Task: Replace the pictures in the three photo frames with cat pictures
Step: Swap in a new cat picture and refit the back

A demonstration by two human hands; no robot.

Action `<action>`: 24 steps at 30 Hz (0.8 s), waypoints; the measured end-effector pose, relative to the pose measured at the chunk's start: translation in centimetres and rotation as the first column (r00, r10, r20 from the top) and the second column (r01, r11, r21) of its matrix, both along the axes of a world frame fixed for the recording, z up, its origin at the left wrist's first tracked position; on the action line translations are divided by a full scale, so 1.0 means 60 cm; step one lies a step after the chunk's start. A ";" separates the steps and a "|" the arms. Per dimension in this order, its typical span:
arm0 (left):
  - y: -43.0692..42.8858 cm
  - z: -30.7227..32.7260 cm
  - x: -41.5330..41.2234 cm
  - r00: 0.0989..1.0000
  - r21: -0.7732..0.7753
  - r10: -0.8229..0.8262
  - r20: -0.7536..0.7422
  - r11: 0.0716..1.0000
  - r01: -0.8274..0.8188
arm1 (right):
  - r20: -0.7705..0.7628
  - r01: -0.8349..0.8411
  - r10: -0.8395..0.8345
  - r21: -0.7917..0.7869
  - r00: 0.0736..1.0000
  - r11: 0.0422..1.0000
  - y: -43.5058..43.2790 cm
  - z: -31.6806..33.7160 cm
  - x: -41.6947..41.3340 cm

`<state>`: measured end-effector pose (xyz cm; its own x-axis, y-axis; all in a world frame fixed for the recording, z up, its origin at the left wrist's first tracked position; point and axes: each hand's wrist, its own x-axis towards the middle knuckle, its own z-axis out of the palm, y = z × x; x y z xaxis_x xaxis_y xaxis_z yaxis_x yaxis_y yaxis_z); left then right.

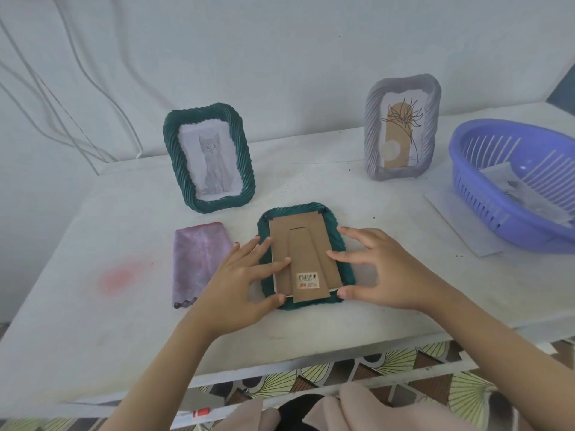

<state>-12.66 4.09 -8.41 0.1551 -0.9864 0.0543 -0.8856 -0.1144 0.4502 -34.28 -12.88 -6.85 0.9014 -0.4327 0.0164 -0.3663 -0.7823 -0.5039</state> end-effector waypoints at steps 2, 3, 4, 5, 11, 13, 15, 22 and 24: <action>0.002 -0.001 0.003 0.999 0.032 0.006 0.050 0.999 -0.007 | -0.005 -0.002 0.002 0.000 1.000 1.000 -0.001 -0.001 0.001; 0.002 0.000 0.004 0.998 0.038 0.009 0.067 0.999 -0.011 | -0.008 -0.003 0.003 -0.002 1.000 1.000 -0.001 -0.001 0.001; 0.001 0.001 0.005 0.997 0.042 0.011 0.077 0.999 -0.014 | -0.012 -0.005 0.005 -0.008 1.000 1.000 -0.002 0.000 0.002; 0.001 0.003 0.005 0.997 0.046 0.010 0.082 0.999 -0.014 | -0.014 -0.008 0.008 -0.016 1.000 1.000 -0.002 0.001 0.003; -0.001 0.008 0.012 0.994 0.069 -0.031 0.100 0.997 0.024 | -0.013 -0.020 0.020 -0.055 1.000 0.998 -0.002 0.007 0.007; -0.003 0.011 0.012 0.993 0.054 -0.046 0.112 0.998 0.041 | -0.021 -0.032 0.031 -0.078 0.999 0.996 -0.002 0.009 0.007; -0.003 0.013 0.011 0.991 0.027 -0.056 0.125 0.998 0.053 | -0.026 -0.045 0.043 -0.105 0.999 0.993 0.000 0.008 0.005; 0.001 0.015 -0.001 0.949 -0.101 -0.062 0.310 0.990 0.098 | -0.034 -0.121 0.116 -0.270 0.993 0.955 0.005 -0.002 0.004; 0.003 0.015 -0.004 0.936 -0.119 -0.065 0.346 0.987 0.112 | -0.038 -0.135 0.130 -0.332 0.991 0.933 0.007 -0.004 0.005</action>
